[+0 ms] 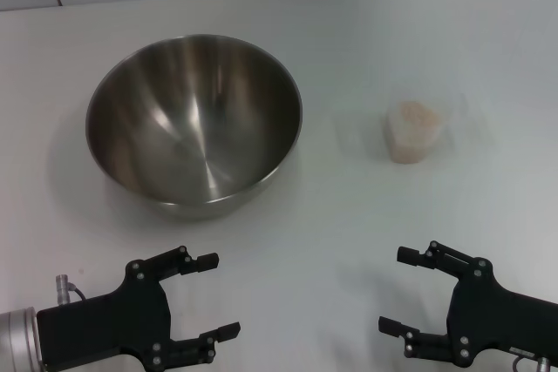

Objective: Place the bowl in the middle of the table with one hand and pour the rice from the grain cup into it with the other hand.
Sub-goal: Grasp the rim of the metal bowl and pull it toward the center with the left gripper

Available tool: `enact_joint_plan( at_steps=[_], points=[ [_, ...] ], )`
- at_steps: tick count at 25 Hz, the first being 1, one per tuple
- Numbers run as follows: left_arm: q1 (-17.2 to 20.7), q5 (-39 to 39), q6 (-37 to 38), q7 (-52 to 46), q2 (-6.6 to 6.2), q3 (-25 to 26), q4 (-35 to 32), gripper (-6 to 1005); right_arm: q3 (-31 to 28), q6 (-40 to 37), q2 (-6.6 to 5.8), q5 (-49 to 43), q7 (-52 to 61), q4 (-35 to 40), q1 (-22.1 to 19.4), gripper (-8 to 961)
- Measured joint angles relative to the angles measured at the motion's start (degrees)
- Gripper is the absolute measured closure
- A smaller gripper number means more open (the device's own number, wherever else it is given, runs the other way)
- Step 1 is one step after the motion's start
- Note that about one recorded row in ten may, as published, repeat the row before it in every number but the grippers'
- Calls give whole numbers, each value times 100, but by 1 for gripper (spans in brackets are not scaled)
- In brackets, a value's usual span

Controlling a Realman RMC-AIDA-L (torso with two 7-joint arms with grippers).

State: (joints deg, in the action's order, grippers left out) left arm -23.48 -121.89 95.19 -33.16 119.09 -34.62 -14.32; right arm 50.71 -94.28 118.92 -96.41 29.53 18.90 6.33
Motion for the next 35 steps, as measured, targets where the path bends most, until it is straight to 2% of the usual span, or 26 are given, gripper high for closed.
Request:
enact_joint_plan(
  at_steps=[11,16,18,21,24,27,31,32,33,34,35],
  points=[
    [12,26,193,3,-13,61,-1,215,0,-6,0,0,0,0,8,114],
    [150,693,1497,-91,-74,929,-109,224,0,-10,-1,0,0,0,17,114],
    [193,1086,1787,-544,-84,1282,-304,227,-1,-11,-1,0,0,0,18,115],
    [147,1511,1541,-1820,-62,1535,-891,232,-1,-11,-1,0,0,0,28,114],
    [74,1750,747,-2860,3,1526,-1544,238,-1,-24,-1,0,0,2,51,113],
    [14,1956,97,-3762,9,1447,-2016,243,-17,-70,0,0,0,12,54,113],
    [66,2204,-431,-4484,9,652,-2647,244,-40,-159,0,0,0,74,43,114],
    [66,2204,-431,-4484,9,652,-2647,244,-47,-187,0,0,0,86,37,114],
    [366,2861,-1080,-4762,9,-580,-3230,244,-51,-213,0,4,0,100,31,114],
    [470,3050,-1322,-4833,9,-917,-3410,244,-52,-233,0,10,0,109,27,114],
    [730,3396,-1838,-4987,8,-1695,-3840,244,-54,-246,0,13,0,128,19,114]
  ],
)
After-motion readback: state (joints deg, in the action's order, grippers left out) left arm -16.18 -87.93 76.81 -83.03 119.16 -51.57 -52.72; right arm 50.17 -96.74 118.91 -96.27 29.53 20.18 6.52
